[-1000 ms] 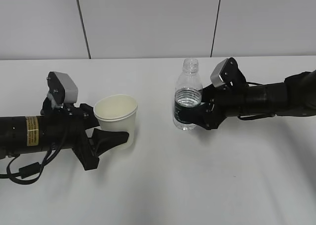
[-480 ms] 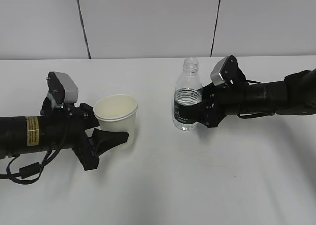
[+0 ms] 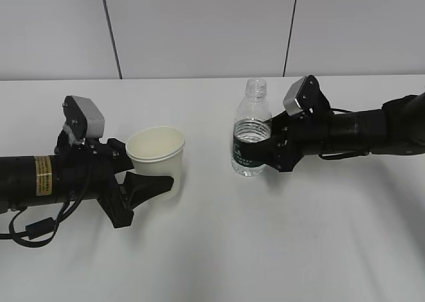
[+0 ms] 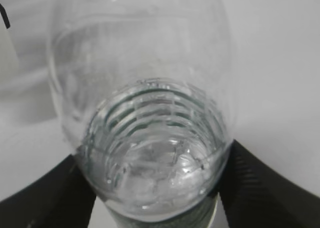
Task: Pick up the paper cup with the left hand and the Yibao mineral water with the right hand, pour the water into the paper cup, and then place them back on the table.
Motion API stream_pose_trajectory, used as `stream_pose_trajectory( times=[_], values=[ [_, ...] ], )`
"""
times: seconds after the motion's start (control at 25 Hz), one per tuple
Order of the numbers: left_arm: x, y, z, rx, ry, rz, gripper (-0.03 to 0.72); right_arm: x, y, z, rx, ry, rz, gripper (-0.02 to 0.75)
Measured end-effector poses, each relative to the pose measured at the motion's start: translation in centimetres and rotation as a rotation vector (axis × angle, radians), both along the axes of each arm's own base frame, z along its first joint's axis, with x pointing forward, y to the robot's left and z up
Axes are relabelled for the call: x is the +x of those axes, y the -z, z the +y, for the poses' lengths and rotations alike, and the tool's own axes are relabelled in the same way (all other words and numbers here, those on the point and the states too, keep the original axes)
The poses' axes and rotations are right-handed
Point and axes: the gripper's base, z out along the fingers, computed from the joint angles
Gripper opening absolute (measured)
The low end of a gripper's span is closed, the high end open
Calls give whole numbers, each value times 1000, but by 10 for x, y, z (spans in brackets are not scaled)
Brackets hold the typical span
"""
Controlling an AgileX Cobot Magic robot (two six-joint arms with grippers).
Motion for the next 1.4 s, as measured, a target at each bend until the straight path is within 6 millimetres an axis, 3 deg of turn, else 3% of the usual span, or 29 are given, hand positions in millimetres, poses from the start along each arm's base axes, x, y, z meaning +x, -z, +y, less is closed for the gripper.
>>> stream_pose_trajectory(
  times=[0.72,0.96,1.2,1.4],
  values=[
    [0,-2,-1,-18,8,-7,403,-1,0,0,-4,-14,10,456],
    [-3,-1,-2,-8,38,-9,403,-4,-17,-2,-97,-52,-44,453],
    [-11,0,-17,-1,105,-10,403,-7,-41,-2,-117,-63,-94,448],
    [-10,-1,-22,-8,62,2,403,-11,-52,1,-137,-96,-123,447]
  ],
)
